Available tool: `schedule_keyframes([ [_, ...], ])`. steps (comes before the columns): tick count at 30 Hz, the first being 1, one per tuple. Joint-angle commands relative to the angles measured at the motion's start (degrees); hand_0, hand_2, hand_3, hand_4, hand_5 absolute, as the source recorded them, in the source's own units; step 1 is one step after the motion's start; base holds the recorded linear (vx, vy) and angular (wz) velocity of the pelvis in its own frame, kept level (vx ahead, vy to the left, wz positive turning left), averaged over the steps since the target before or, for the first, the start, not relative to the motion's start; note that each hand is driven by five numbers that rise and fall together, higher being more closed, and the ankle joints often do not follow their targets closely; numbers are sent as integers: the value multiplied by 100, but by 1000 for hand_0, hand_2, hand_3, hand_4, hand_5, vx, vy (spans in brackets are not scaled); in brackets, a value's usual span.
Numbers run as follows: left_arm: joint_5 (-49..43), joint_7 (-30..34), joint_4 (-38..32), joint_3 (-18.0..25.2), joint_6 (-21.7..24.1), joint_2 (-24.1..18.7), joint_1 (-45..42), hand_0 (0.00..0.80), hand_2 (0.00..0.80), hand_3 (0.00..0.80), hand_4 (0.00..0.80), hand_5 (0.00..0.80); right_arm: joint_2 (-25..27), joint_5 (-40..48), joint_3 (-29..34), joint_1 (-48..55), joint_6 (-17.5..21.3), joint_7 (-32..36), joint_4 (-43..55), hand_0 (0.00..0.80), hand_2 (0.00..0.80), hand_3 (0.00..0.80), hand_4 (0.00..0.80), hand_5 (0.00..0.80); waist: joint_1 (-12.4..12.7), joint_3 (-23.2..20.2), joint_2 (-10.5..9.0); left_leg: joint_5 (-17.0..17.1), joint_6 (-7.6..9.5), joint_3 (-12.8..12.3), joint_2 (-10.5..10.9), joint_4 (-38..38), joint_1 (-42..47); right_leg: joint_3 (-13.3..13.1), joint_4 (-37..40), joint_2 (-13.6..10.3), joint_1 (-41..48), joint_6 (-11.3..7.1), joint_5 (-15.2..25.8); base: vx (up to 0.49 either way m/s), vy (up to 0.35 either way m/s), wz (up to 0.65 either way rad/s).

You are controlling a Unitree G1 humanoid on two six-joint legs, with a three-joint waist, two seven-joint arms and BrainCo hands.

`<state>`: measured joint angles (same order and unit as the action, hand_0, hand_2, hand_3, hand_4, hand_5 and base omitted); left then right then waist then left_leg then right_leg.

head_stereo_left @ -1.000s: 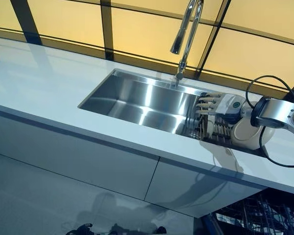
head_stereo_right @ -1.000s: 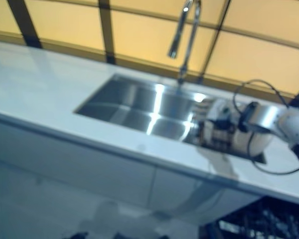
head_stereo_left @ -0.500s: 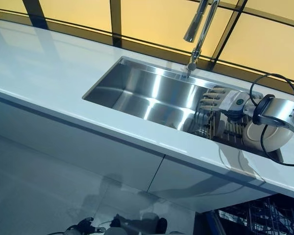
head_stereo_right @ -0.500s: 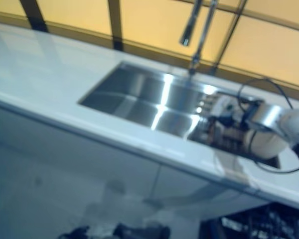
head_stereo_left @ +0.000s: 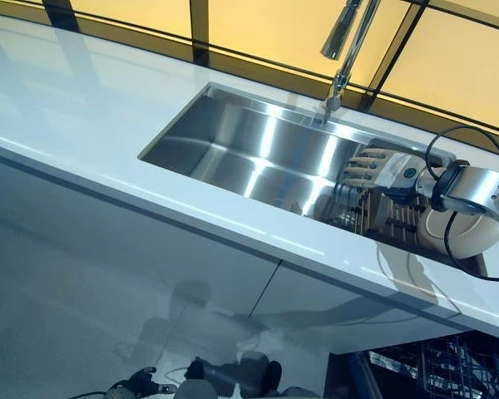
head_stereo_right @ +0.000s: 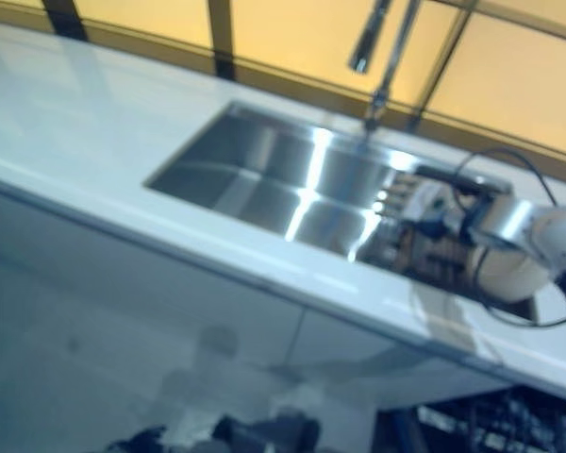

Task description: Take plates into dishwasher

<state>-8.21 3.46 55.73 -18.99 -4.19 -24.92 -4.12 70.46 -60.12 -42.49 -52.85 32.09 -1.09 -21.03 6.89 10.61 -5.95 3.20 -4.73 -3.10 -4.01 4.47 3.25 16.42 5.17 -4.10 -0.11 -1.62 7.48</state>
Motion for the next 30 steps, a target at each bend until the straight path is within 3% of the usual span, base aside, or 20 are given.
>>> schedule_keyframes([
  [1,-170,39,-49,-294,115,-95,90,0,0,0,0,0,301,25,-53,-670,-233,-23,-207,0,0,0,0,0,129,19,-47,127,7,49,79,53,-362,-14,-129,248,480,-275,-630,0,0,0],
  [30,-72,-5,-86,-148,79,-66,48,0,0,0,0,0,482,68,356,-125,-324,9,-332,0,0,0,0,0,9,5,-71,82,27,-58,93,53,-321,-99,-106,238,461,-299,-589,0,0,0],
])
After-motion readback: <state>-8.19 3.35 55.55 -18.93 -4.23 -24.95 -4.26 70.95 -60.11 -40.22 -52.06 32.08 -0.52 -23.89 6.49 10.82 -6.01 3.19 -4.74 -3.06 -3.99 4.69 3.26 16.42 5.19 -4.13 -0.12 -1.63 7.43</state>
